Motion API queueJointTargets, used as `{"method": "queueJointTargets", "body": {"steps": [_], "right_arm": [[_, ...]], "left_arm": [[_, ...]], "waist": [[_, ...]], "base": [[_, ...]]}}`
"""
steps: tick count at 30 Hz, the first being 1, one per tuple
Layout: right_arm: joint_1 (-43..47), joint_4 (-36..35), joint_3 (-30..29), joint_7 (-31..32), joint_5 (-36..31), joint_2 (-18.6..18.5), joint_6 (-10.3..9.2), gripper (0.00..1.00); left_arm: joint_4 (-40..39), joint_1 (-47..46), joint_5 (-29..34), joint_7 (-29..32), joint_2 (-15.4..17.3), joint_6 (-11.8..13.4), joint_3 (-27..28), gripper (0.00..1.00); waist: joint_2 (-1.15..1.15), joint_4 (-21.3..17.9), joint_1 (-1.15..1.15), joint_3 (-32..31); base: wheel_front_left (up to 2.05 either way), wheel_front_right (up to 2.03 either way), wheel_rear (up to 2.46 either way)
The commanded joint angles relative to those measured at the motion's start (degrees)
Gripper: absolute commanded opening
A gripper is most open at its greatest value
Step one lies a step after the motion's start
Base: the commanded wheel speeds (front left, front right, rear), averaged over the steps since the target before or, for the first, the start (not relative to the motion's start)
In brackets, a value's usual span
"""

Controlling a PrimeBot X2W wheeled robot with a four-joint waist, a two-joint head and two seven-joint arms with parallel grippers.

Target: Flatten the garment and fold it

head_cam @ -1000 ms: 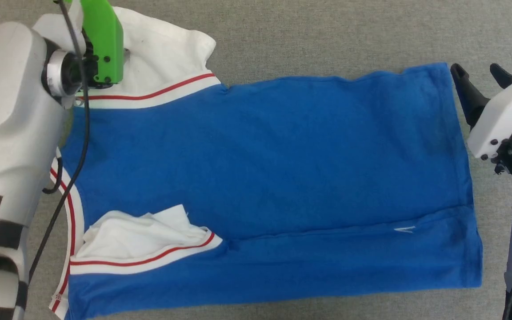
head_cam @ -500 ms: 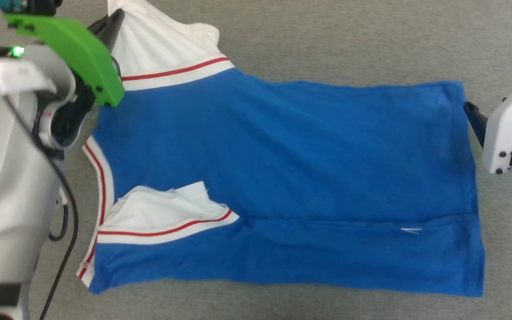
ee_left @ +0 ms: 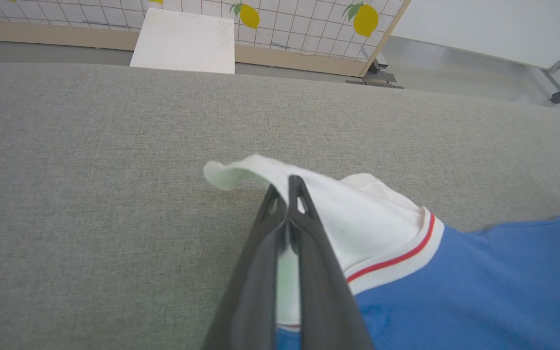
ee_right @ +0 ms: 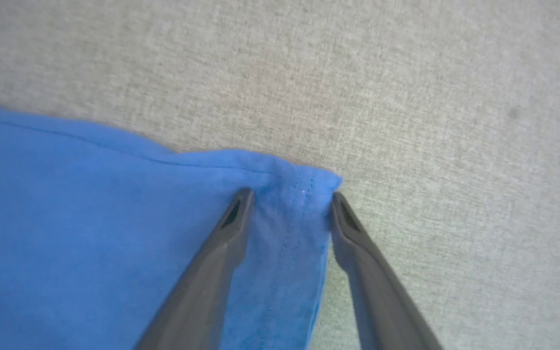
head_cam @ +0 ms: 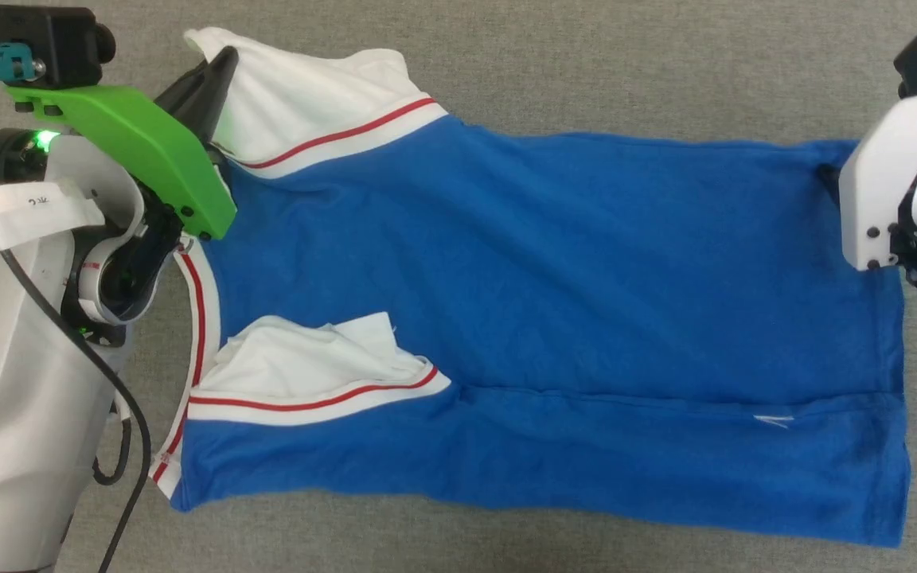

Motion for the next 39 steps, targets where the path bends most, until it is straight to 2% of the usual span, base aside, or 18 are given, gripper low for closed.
{"method": "queueJointTargets", "body": {"steps": [1, 6, 11, 19, 26, 34, 39], "right_arm": [[0.42, 1.38, 0.05, 0.69, 0.10, 0.18, -0.08, 0.00], [-0.40, -0.71, -3.53, -3.57, 0.49, 1.11, -0.08, 0.00], [3.30, -2.80, -5.49, -8.22, 2.37, 1.69, -0.08, 0.00], [14.97, -5.70, -6.19, -12.27, 6.57, 2.06, -0.08, 0.00], [23.86, -6.57, -8.31, -12.71, 7.95, 3.88, -0.08, 0.00], [30.12, -4.97, -9.41, -13.19, 7.75, 6.35, -0.08, 0.00], [32.57, -2.48, -9.60, -14.13, 7.65, 7.31, -0.08, 0.00]], "left_arm": [[-0.45, 0.76, -0.15, -0.56, 0.31, 0.15, 0.18, 0.00], [-0.19, 1.37, -0.12, -2.38, 0.35, -0.76, 0.29, 0.00], [-0.80, 4.99, -1.19, -3.46, 1.08, -1.26, 0.81, 0.00], [-6.65, 18.54, -3.66, -5.25, 1.94, 1.66, 2.28, 0.00], [-10.33, 31.19, -6.39, -6.69, 0.81, 4.87, 2.90, 0.00], [-8.46, 39.49, -8.28, -8.70, -1.07, 7.29, 3.42, 0.00], [-4.13, 39.84, -8.93, -8.88, -1.76, 6.70, 3.03, 0.00]], "waist": [[0.00, -0.09, 0.00, -0.25], [0.00, -0.46, 0.00, -2.89], [0.00, -1.15, 0.00, -7.78], [0.00, -1.71, 0.00, -15.42], [0.00, -1.50, 0.00, -18.57], [0.00, -0.96, 0.00, -19.70], [0.00, -0.64, 0.00, -20.17]], "base": [[0.00, 0.00, 0.00], [0.00, 0.00, 0.00], [0.00, 0.00, 0.00], [0.00, 0.00, 0.00], [0.00, 0.00, 0.00], [0.00, 0.00, 0.00], [0.00, 0.00, 0.00]]}}
